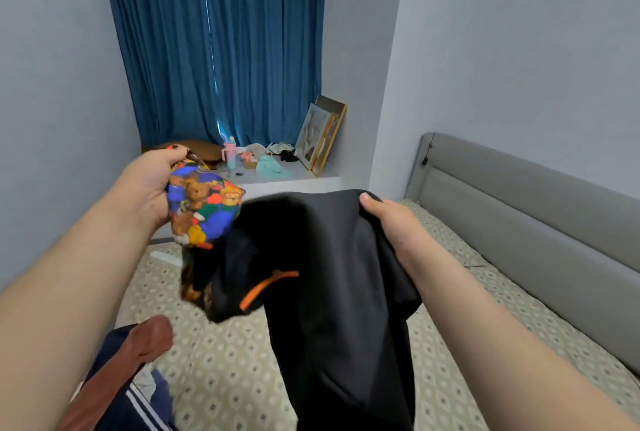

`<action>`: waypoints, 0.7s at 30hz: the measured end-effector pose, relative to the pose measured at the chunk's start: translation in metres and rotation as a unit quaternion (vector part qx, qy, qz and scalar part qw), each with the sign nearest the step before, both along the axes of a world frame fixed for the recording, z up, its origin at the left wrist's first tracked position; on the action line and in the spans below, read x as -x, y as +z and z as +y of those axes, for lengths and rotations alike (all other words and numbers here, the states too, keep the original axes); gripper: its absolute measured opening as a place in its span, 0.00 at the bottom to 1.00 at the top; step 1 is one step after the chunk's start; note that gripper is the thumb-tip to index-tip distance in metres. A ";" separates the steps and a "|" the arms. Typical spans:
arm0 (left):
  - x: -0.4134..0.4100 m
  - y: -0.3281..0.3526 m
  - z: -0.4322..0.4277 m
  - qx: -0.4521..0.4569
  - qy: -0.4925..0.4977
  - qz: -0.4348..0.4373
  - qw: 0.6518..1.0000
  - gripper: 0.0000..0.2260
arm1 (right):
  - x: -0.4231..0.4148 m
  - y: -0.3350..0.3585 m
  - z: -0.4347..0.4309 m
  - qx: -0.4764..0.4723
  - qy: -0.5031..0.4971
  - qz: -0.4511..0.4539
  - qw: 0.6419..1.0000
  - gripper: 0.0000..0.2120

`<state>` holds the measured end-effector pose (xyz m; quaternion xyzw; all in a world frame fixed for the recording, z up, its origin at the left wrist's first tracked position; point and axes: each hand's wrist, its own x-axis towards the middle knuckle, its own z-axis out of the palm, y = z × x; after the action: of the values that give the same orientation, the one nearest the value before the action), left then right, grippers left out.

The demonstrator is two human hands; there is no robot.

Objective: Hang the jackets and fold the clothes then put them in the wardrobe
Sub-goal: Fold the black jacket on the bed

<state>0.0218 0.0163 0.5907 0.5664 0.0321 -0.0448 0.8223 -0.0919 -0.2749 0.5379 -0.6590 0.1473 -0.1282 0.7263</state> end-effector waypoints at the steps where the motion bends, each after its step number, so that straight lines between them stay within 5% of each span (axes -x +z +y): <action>1: 0.001 0.003 0.005 0.009 -0.002 -0.005 1.000 0.12 | 0.000 0.000 -0.004 -0.014 -0.009 0.006 1.000 0.10; 5: 0.004 0.001 0.011 -0.018 -0.001 -0.039 0.999 0.09 | 0.002 -0.003 -0.011 -0.081 -0.002 0.003 0.997 0.12; 12: 0.034 -0.060 -0.041 -0.366 -0.039 -0.049 0.929 0.15 | -0.008 0.020 0.018 -0.176 0.006 -0.031 0.984 0.20; 17: 0.102 -0.070 -0.077 -0.180 -0.228 -0.095 0.952 0.30 | -0.022 0.043 0.032 -0.200 -0.034 -0.049 0.978 0.23; 21: 0.089 -0.065 -0.073 -0.401 -0.162 -0.198 0.880 0.07 | -0.026 0.052 0.030 -0.187 -0.057 -0.049 0.979 0.20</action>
<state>-0.0671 -0.0567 0.5255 0.8421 -0.2081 -0.0481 0.4953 -0.0658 -0.2454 0.5901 -0.4950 0.1701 -0.1719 0.8346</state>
